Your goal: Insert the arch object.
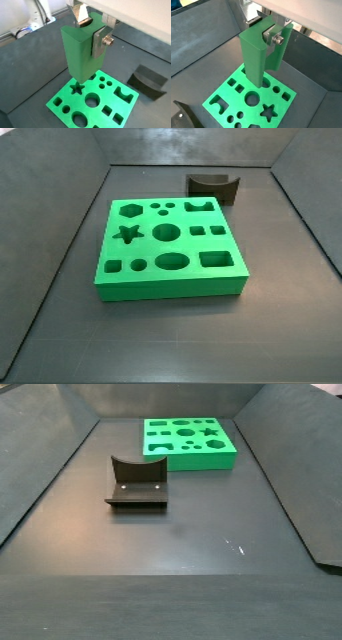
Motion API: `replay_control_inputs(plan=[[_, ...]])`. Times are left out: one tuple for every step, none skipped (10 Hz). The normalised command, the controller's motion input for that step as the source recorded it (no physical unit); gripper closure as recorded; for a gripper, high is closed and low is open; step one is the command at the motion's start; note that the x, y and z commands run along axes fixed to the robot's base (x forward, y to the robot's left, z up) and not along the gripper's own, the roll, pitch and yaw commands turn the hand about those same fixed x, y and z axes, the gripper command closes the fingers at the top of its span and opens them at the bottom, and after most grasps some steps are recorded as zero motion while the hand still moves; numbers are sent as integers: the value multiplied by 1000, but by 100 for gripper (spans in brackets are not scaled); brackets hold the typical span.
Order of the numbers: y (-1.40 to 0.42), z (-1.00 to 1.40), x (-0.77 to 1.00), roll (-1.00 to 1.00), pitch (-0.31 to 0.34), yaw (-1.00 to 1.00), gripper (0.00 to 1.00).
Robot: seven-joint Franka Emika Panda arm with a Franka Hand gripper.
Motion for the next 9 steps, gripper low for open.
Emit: replay_control_inputs(plan=[[0,-277,0,7,0,-1000,100],[0,-280,0,10,0,-1000,100],[6,-334,89,0,-20,-991,100],[46,-454,117,0,-6,-974,100],[106,-649,137,0,0,-929,100],[546,-694,0,0,0,-463,100],[651,-674,0,0,0,-340,100],[677,-674,0,0,0,-317,100],[666,-674,0,0,0,-329,100]])
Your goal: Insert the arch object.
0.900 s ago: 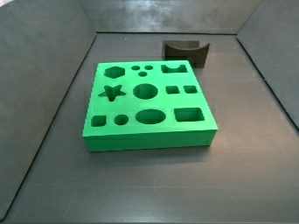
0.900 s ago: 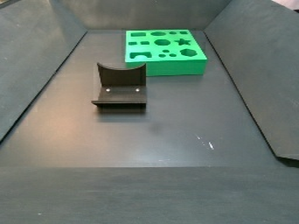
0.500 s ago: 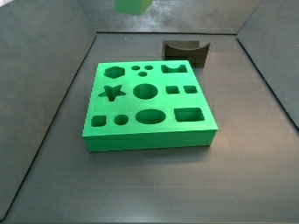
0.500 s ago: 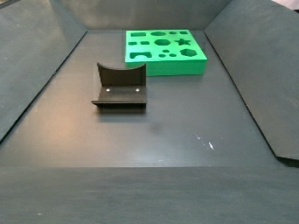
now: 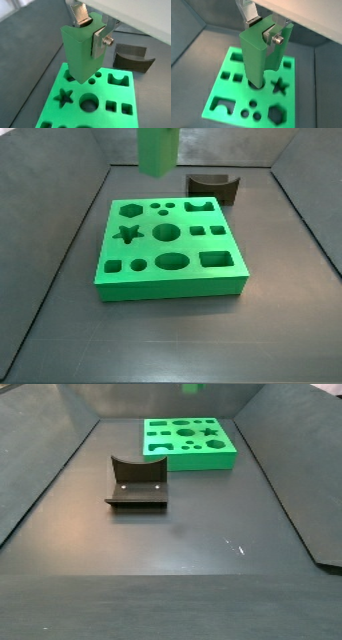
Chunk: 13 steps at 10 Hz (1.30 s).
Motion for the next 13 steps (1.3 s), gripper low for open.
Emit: replay_control_inputs(plan=[[643,-680,9,0,0,-354,100],[566,-683,91,-11,0,-411,100],[11,-591,194,-114,-41,-886,100],[0,-560,97,-103,-60,-917,100],[0,-569,77,-90,-49,-937,100],[14,-546,117,-59,-27,-934,100],[251,-511,31,-20,-24,-714,100],[423,-380,66,-31,0,-526,100],[331,-269,89,-47,0,-603,100],[240,-243,134,-46,0,-689,100],[166,-243,246,-49,0,-577,100],[43,-211,166,-20,0,-397,100],[3,-151,0,0,0,-217,100]])
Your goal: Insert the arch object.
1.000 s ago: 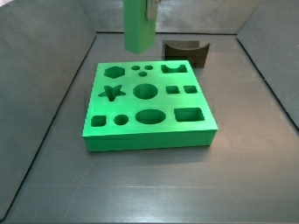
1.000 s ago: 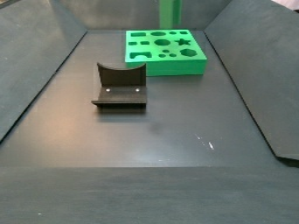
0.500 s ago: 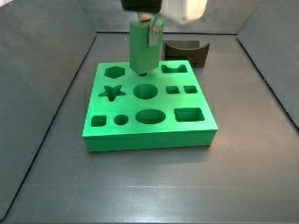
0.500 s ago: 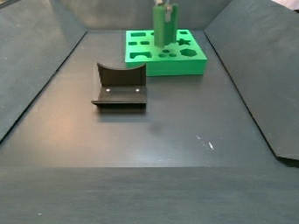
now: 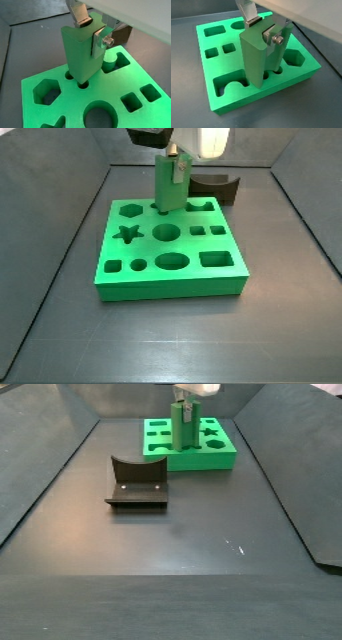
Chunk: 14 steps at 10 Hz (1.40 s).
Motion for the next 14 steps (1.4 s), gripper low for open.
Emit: replay_control_inputs(plan=[[0,-229,140,0,0,-226,100],[0,-283,257,0,0,-260,100],[-40,-251,397,0,0,-469,100],[-69,-274,414,0,0,-649,100],[0,-306,394,-24,0,-700,100],[0,-314,366,-99,0,-763,100],[14,-317,334,-129,0,-797,100],[20,-323,289,-129,0,-834,100],[-3,6,0,-116,-103,-960,100],[0,0,200,0,-77,-820,100],[0,-143,360,91,-20,-706,100],[-49,-186,571,220,-4,-480,100],[-46,-514,783,193,0,-260,100],[-26,-603,829,214,26,-191,100]])
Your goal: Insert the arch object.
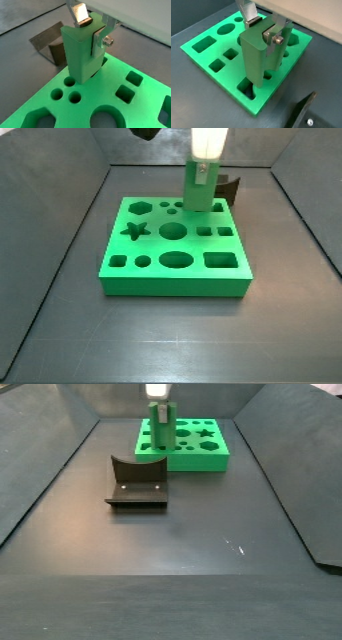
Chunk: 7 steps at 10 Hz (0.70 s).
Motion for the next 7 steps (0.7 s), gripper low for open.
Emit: replay_control_inputs(plan=[[-11,-697,751,223,40,-120,100],[0,-686,437,144,23,0,100],[0,-737,357,43,0,17,100],[0,-771,243,0,0,297,100],[0,-754,114,0,-4,560,100],[0,-686,31,0,-9,531,100],[0,-594,-174,0,-47,314,100]])
